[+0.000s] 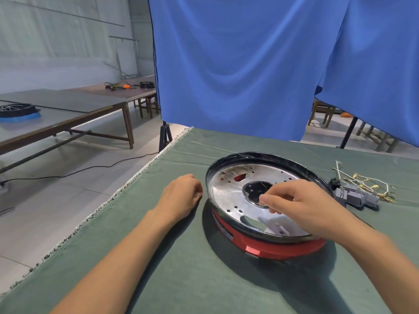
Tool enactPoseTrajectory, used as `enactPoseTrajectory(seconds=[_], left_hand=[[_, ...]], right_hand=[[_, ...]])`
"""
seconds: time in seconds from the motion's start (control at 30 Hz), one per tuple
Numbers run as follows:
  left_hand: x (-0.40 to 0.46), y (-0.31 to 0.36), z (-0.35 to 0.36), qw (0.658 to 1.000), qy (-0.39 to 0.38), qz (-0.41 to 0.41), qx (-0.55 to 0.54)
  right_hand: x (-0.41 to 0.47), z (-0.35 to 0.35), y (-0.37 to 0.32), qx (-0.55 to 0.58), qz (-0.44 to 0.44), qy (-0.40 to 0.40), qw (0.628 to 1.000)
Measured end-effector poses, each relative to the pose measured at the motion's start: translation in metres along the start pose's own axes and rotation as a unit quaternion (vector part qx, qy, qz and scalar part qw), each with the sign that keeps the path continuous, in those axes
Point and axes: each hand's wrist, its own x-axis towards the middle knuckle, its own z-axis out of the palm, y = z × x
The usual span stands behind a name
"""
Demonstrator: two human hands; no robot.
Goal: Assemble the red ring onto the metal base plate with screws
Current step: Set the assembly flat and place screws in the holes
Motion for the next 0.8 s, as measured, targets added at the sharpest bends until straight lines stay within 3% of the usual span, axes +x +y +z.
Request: enactPoseTrajectory(seconds=[0.07,0.13,0.2,0.3,0.47,0.63,0.8], left_hand=[[0.003,-0.004,-0.002,0.999,0.011,-0.019,-0.023],[0.006,-0.001,-0.013,0.990,0.047,-0.067,-0.117],[0.008,0.012,-0.033,0.960,0.084,-0.095,-0.249],[0.008,0.046,-0.061,0.920,0.107,-0.061,-0.372],[0.006,0.101,-0.069,0.853,0.011,-0.031,-0.521],[0.020,0.106,-0.057,0.801,-0.024,-0.121,-0.586],[0.020,0.103,-0.047,0.762,-0.066,-0.167,-0.623]], right_hand=[[0.000,-0.001,0.001,-0.003,-0.004,0.008,1.000],[0.002,-0.003,0.003,0.010,-0.009,0.030,0.999],[0.005,-0.005,0.003,0.042,-0.017,0.050,0.998],[0.015,-0.009,-0.003,0.083,-0.034,0.055,0.994],[0.036,-0.009,-0.014,0.134,-0.074,0.057,0.987],[0.051,-0.008,-0.007,0.217,-0.052,0.123,0.967],[0.057,-0.006,-0.005,0.248,-0.033,0.089,0.964]])
